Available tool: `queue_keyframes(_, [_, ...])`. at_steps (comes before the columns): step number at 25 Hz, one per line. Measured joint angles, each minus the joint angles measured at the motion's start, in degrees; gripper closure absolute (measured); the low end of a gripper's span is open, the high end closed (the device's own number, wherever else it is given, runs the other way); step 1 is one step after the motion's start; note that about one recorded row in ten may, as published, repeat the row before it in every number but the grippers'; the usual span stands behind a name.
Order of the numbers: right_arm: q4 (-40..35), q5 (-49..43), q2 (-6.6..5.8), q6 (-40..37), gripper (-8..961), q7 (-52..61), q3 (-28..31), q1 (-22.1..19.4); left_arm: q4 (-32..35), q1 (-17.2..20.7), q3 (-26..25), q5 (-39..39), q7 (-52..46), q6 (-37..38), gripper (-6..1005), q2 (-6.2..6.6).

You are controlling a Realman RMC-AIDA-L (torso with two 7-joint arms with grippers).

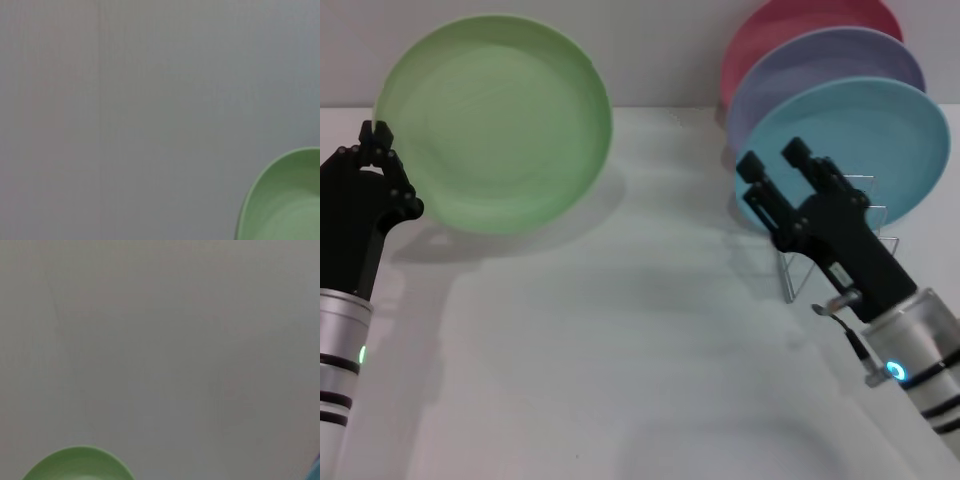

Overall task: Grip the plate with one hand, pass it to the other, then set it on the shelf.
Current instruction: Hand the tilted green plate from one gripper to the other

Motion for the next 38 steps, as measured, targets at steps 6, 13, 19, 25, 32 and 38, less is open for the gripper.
queue_keyframes(6, [1.5,-0.6,-0.03,4.4,264,0.0,0.7,2.7,-1.3,-0.1,2.4,-5.0,3.7,0.6,967,0.0])
queue_keyframes(13, [2.6,-0.6,-0.04,8.8,264,-0.1,0.8,5.6,-1.7,0.3,3.2,-6.0,5.4,1.1,966,0.0])
queue_keyframes(19, [3.8,-0.6,0.01,13.0,264,-0.1,2.2,7.2,-2.2,0.6,5.5,-6.7,8.2,1.7,966,0.0])
queue_keyframes(25, [4.2,-0.6,0.1,14.9,265,-0.1,2.7,8.2,-2.2,0.5,6.6,-6.7,9.4,2.4,967,0.0])
queue_keyframes(32, [4.6,-0.6,0.21,17.3,265,-0.2,3.6,9.1,-2.2,0.6,7.8,-6.8,9.7,2.8,966,0.0])
queue_keyframes(38, [5.2,-0.6,0.23,19.9,265,-0.2,4.5,10.1,-1.8,0.1,9.5,-6.8,9.9,2.9,966,0.0])
